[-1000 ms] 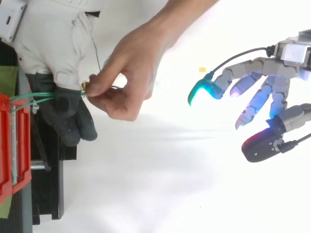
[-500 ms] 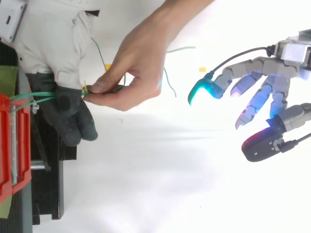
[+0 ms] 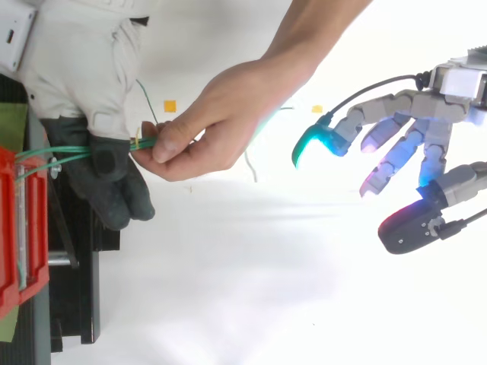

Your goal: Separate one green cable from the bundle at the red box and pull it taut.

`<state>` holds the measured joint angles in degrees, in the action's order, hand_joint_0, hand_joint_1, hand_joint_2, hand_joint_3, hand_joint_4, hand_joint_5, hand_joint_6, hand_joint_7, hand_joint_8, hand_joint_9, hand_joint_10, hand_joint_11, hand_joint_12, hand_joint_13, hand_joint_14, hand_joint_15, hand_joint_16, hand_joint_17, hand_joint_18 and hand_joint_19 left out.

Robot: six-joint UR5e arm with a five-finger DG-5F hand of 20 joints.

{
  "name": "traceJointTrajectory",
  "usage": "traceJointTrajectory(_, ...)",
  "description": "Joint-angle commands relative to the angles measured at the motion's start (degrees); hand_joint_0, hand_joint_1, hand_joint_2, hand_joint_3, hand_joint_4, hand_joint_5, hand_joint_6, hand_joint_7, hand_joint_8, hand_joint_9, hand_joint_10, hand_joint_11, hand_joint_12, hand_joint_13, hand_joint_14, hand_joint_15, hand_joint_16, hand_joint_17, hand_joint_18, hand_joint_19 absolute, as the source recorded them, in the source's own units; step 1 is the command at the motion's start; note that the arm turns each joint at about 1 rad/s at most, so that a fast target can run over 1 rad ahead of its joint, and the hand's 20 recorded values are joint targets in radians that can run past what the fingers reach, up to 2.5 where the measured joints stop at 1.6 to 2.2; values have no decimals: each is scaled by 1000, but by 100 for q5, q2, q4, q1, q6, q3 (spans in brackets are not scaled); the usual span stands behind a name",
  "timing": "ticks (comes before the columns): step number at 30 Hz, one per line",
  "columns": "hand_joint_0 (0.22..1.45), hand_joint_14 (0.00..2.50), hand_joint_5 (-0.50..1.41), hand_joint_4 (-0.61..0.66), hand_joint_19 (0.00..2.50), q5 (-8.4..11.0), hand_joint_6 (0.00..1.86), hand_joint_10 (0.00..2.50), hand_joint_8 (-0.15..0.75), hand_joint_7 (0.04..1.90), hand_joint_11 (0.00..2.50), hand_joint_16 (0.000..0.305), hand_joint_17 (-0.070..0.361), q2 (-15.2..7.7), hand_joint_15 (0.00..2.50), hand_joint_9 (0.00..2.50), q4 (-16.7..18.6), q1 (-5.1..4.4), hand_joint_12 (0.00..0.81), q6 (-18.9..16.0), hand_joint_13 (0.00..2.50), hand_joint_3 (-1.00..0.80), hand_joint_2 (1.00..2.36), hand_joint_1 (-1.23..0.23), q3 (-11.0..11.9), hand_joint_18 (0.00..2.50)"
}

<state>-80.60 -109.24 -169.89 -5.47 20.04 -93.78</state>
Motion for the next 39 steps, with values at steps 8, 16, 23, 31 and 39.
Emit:
traceJointTrajectory(8, 770, 0, -120, 309, 406, 0, 501, 0, 174, 564, 0, 16, 36, 8, 0, 1596, 0, 2, 241, 0, 1008, -500, 1000, -694, 0, 583)
traceJointTrajectory(16, 769, 0, -119, 312, 414, 0, 501, 0, 180, 565, 0, 16, 36, -1, 0, 1604, 0, 2, 248, 0, 1027, -500, 1000, -697, 0, 610)
traceJointTrajectory(23, 770, 0, -120, 292, 421, -8, 501, 0, 167, 561, 0, 16, 36, -1, 0, 1583, 0, 2, 251, 0, 1036, -500, 1000, -697, 0, 622)
traceJointTrajectory(31, 771, 0, -120, 304, 422, -8, 501, 0, 174, 564, 0, 16, 37, -1, 0, 1585, 0, 2, 251, 0, 1025, -500, 1000, -700, 0, 619)
traceJointTrajectory(39, 773, 0, -120, 305, 433, 0, 501, 0, 183, 558, 0, 17, 37, -1, 0, 1598, -9, -6, 249, 0, 1028, -500, 1000, -702, 0, 617)
